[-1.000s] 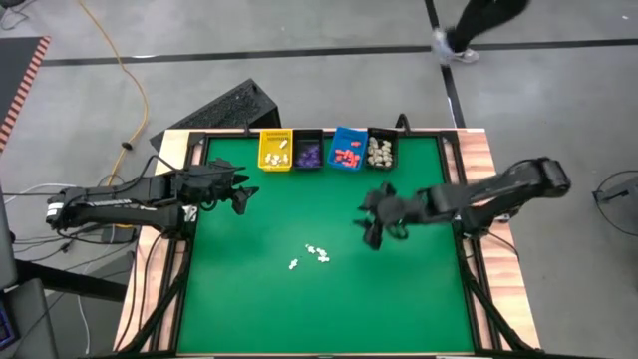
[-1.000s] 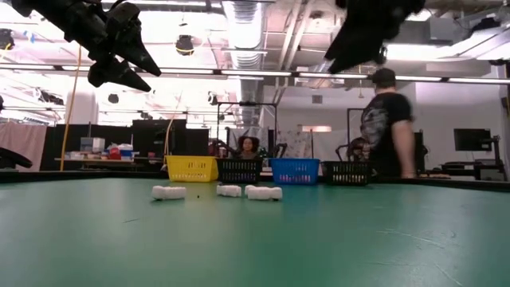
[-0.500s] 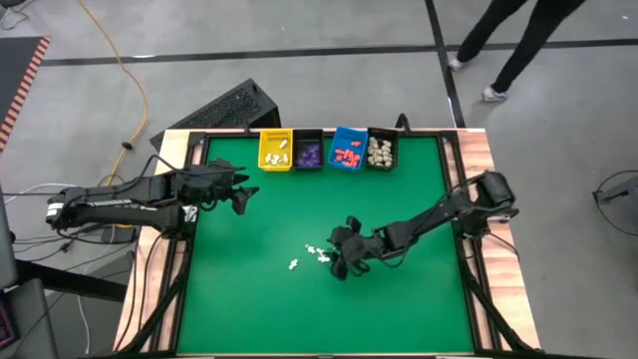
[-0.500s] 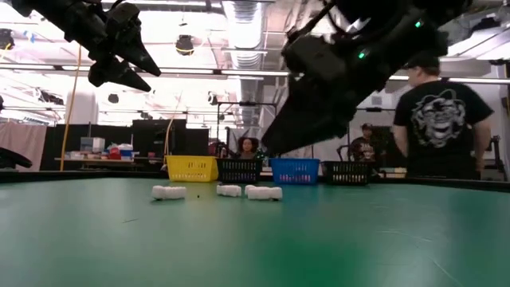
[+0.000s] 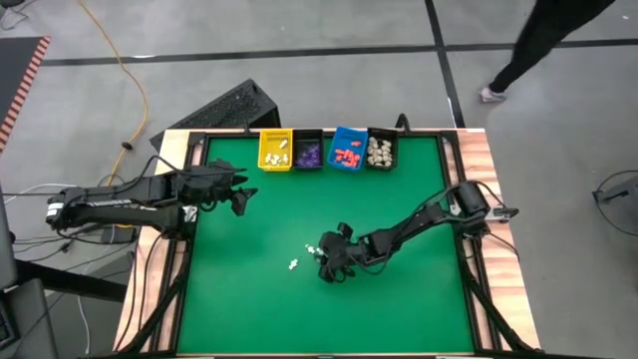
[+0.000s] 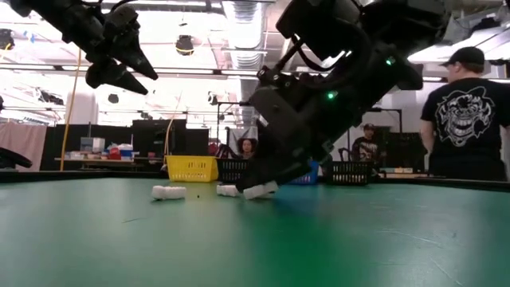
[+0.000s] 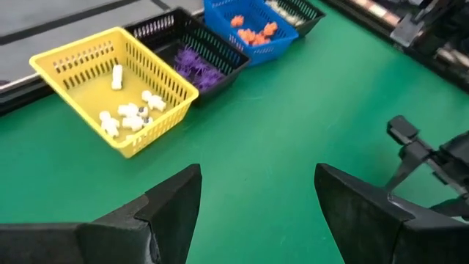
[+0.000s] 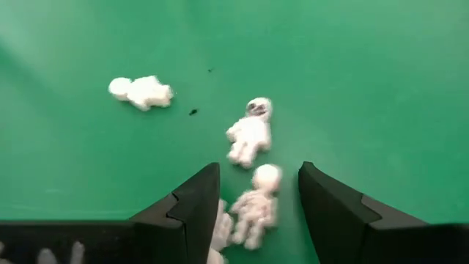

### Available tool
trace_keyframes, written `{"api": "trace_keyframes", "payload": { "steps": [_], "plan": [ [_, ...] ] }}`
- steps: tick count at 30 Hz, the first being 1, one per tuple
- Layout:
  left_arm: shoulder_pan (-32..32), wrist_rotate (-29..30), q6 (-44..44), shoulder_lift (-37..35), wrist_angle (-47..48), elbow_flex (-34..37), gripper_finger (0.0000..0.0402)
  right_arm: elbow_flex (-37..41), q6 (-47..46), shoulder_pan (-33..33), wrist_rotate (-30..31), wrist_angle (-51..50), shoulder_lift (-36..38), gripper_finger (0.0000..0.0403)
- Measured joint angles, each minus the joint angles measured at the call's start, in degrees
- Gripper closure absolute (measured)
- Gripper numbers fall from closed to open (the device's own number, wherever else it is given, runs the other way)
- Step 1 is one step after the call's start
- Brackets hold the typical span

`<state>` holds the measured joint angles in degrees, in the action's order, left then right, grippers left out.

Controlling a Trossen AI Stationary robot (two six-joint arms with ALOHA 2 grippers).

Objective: Sort Halloween decoration
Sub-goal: Put the white skeleton toy into the yellow basket

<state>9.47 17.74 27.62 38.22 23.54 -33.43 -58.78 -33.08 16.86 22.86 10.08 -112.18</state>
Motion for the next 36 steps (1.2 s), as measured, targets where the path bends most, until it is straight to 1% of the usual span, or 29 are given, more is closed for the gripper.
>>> {"api": "trace_keyframes", "payload": {
  "steps": [4, 7, 11, 15, 18, 25, 29, 32, 36],
  "plan": [
    [0.00, 0.01, 0.02, 0.00, 0.38, 0.00, 0.0145, -0.02, -3.98, 0.91, 1.38, -1.16, -0.39, 0.0220],
    [0.00, 0.02, 0.02, 0.02, 0.40, 0.00, 0.0145, -0.02, -5.84, 1.22, 2.68, -1.74, -0.39, 0.0257],
    [0.00, 0.08, 0.01, 0.02, 0.35, 0.00, 0.0145, 0.00, -8.96, 1.57, 2.79, -1.47, -0.42, 0.0313],
    [0.00, 0.52, -0.01, 0.01, 0.35, 0.00, 0.0145, 0.09, -9.98, 1.51, 2.75, -1.48, 0.50, 0.0362],
    [0.00, 0.52, -0.17, 0.01, 0.30, 0.00, 0.0145, 0.23, -9.61, 1.08, 2.59, -2.13, 2.11, 0.0385],
    [0.00, 0.58, -0.18, 0.00, 0.08, 0.00, 0.0145, 0.28, -4.11, -1.40, 2.89, -2.74, 7.78, 0.0387],
    [0.00, 0.77, -0.20, 0.00, 0.09, 0.00, 0.0145, 0.28, 0.87, -3.78, 3.82, -2.51, 11.36, 0.0385],
    [0.00, 0.93, -0.20, 0.00, 0.10, 0.00, 0.0145, 0.21, 5.74, -5.51, 0.14, -2.59, 13.77, 0.0376],
    [0.00, 0.93, -0.20, 0.01, 0.11, 0.00, 0.0145, 0.22, 6.32, -5.39, -3.24, -4.75, 13.85, 0.0347]
  ]
}}
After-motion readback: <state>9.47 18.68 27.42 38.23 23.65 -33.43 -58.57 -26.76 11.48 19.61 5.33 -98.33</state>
